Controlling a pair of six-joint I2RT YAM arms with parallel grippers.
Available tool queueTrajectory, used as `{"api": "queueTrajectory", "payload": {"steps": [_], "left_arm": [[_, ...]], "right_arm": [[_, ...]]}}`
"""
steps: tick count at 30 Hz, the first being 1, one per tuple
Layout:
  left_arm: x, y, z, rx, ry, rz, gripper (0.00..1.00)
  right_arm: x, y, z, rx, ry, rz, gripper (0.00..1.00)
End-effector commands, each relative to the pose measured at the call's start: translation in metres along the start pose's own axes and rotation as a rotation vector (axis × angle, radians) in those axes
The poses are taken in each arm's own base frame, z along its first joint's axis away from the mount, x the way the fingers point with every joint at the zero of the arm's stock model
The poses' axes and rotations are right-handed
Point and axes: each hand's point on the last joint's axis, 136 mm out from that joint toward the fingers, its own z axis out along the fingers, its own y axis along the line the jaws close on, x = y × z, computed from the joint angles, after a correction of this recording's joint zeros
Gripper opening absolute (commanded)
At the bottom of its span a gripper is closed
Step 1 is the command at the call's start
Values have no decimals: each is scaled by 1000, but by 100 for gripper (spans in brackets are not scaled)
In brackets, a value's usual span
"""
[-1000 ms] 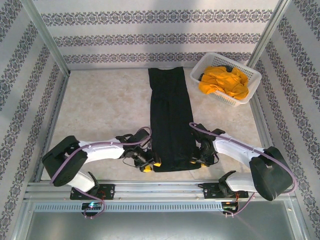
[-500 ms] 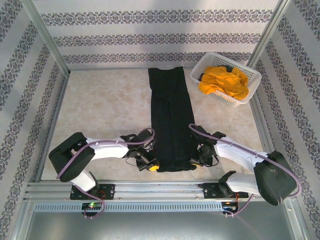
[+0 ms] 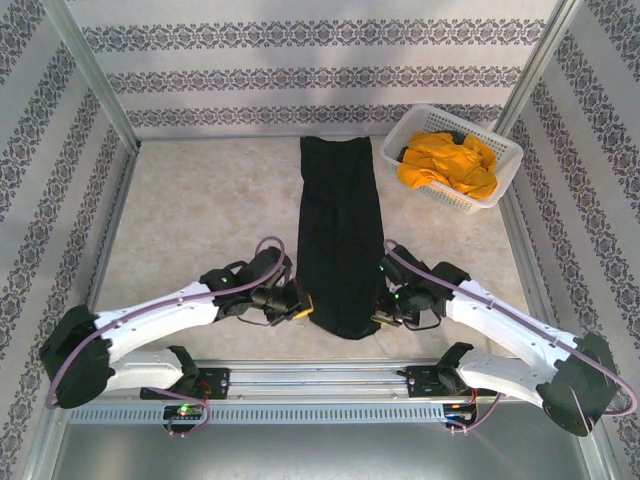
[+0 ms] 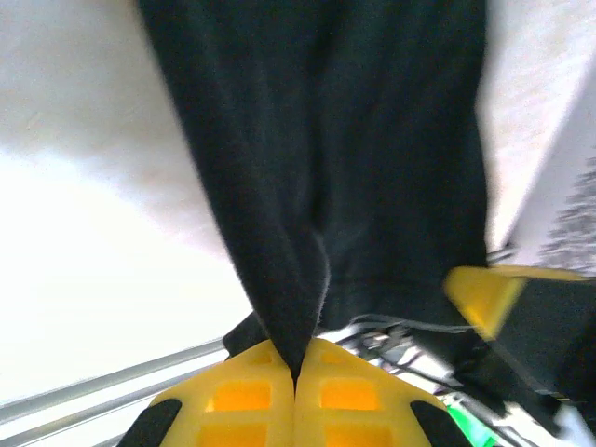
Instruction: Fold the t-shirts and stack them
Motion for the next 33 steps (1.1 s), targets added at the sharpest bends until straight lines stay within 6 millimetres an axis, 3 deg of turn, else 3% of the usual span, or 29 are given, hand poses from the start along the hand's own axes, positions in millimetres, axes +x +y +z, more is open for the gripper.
{"api": "queueTrajectory", "payload": {"steps": [1, 9, 13, 18, 26, 30, 32, 33], "left_arm": [[-36, -5, -15, -17, -153, -10, 0], [-145, -47, -24, 126, -308, -76, 0], [-190, -55, -22, 158, -327, -89, 0], [-240, -58, -8, 170, -313, -91, 0], [-287, -59, 26, 167, -259, -102, 0], [-306, -48, 40, 138, -249, -120, 0], [-317, -45, 45, 135, -246, -119, 9], [-322, -44, 46, 132, -249, -113, 17]], "right_arm": [[-22, 15, -27, -8, -52, 70, 0], [-126, 47, -64, -29, -244, 156, 0], [-174, 54, -60, -18, -279, 182, 0], [-224, 45, -46, 32, -302, 229, 0], [-277, 44, -14, 27, -277, 259, 0], [-304, 45, 3, 20, -251, 256, 0], [-316, 45, 13, 20, -221, 251, 0], [-321, 43, 16, 26, -207, 243, 13]]}}
